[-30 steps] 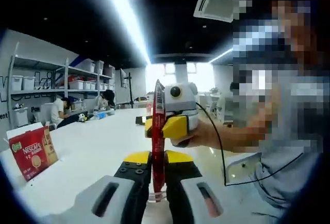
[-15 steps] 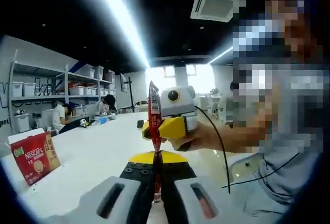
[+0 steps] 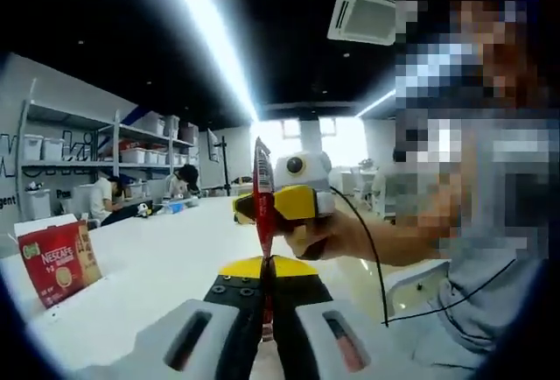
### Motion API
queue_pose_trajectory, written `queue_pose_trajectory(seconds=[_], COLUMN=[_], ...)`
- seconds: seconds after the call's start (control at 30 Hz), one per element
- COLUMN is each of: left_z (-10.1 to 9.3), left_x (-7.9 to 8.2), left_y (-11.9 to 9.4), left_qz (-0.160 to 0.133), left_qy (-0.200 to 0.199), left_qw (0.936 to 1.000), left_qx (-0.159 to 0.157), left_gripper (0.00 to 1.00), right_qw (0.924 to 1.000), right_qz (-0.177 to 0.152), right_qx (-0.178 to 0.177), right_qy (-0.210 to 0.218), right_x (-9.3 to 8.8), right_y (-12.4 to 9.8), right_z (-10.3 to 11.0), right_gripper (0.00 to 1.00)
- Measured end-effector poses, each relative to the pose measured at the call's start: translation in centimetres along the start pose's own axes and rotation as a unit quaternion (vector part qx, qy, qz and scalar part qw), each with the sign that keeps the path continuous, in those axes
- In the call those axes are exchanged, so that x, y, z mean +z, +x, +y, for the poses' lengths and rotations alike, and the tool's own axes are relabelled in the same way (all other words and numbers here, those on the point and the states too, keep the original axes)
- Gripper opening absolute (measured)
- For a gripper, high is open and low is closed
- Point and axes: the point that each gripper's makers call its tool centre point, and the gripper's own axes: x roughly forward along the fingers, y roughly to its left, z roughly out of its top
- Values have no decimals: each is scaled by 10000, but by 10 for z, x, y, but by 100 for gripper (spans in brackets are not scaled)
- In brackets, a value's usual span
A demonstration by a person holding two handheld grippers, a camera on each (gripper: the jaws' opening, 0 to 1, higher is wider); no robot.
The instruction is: Tear open the coffee pouch, take out the coffee, and pour the coffee from the pouch into the cup
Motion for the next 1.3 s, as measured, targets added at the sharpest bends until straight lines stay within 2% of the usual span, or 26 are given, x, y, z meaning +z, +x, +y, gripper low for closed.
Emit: queue_pose_trajectory(seconds=[0.23,0.3,0.47,0.57,0.7,0.9,1.03,1.3], left_z=[-1,1,4,5,6,5,3,1], left_x=[2,1,6,11,11,9,8,8], left_y=[2,2,6,7,10,10,10,11], left_qz=[-39,-58,-211,-255,-166,-133,-94,33], left_qy=[-197,-361,-636,-696,-633,-584,-460,-193], left_qw=[9998,9993,9976,9969,9973,9975,9982,9994], left_qx=[-56,-79,-157,-258,-327,-386,-381,-301], left_gripper=[4,5,14,14,13,12,6,4], right_qw=[10000,9999,9999,9997,9994,9996,9996,9997], right_qz=[83,113,132,227,313,224,232,193], right_qx=[32,34,60,92,118,137,144,170], right_qy=[-21,11,43,28,-52,-101,-98,-56], right_x=[2,2,4,1,-1,5,3,2], right_y=[0,-1,-1,1,2,0,-1,-3], right_z=[4,2,0,0,3,4,4,6], right_gripper=[10,10,9,9,9,9,9,10])
